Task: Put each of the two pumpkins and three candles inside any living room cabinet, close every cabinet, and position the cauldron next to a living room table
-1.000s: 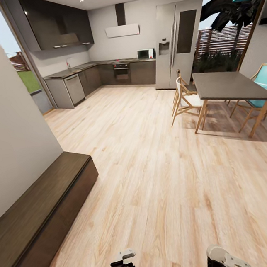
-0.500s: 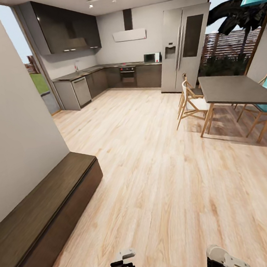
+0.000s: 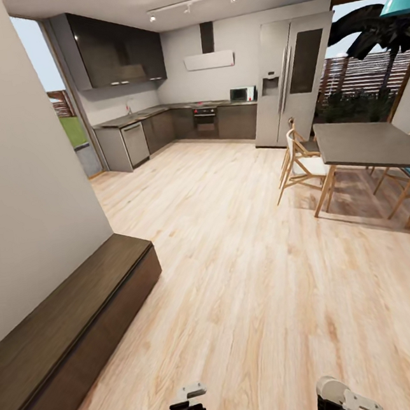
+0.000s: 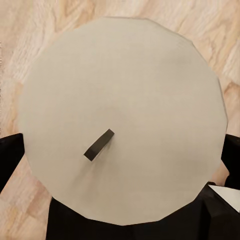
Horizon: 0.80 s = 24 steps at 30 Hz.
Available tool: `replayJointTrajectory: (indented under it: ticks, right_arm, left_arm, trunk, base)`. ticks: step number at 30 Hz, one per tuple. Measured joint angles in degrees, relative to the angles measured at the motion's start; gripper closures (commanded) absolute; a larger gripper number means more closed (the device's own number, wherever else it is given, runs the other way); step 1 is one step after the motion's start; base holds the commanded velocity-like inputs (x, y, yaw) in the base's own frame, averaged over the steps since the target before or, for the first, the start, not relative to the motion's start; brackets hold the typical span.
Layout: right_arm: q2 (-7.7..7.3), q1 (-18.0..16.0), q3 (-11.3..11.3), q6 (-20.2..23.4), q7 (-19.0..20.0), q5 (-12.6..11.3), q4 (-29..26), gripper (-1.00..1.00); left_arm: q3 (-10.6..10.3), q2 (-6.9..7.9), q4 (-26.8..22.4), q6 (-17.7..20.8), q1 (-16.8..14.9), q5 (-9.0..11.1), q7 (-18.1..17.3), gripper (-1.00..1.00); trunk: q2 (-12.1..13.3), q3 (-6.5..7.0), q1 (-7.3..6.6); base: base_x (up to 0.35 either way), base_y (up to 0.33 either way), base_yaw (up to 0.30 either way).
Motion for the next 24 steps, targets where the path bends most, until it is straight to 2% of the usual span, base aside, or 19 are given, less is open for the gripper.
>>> replayJointTrajectory:
  ticks: [3, 9, 19, 24]
  right_arm:
    - [0.03, 0.0, 0.0, 0.0, 0.0, 0.0, 0.0, 1.00]
    - [0.01, 0.0, 0.1, 0.0, 0.0, 0.0, 0.0, 1.00]
    - [0.09, 0.0, 0.1, 0.1, 0.1, 0.0, 0.0, 1.00]
    - [0.11, 0.0, 0.1, 0.1, 0.0, 0.0, 0.0, 1.00]
  left_arm:
    - [0.0, -0.01, 0.1, -1.8, 0.0, -0.1, 0.4, 1.00]
    - [0.0, -0.25, 0.2, -3.5, 0.0, 0.1, 4.5, 1.00]
    - [0.0, -0.21, 0.5, -6.4, 0.0, 0.4, 5.0, 1.00]
    - [0.0, -0.20, 0.5, -8.0, 0.0, 0.7, 5.1, 1.00]
  trunk:
    - [0.0, 0.28, 0.00]
    - [0.0, 0.84, 0.00]
    - [0.0, 1.76, 0.00]
    - [0.0, 2.23, 0.03]
  base:
    - [0.000, -0.005, 0.100]
    - [0.000, -0.001, 0.100]
    - [-0.006, -0.108, 0.100]
    - [-0.194, -0.005, 0.100]
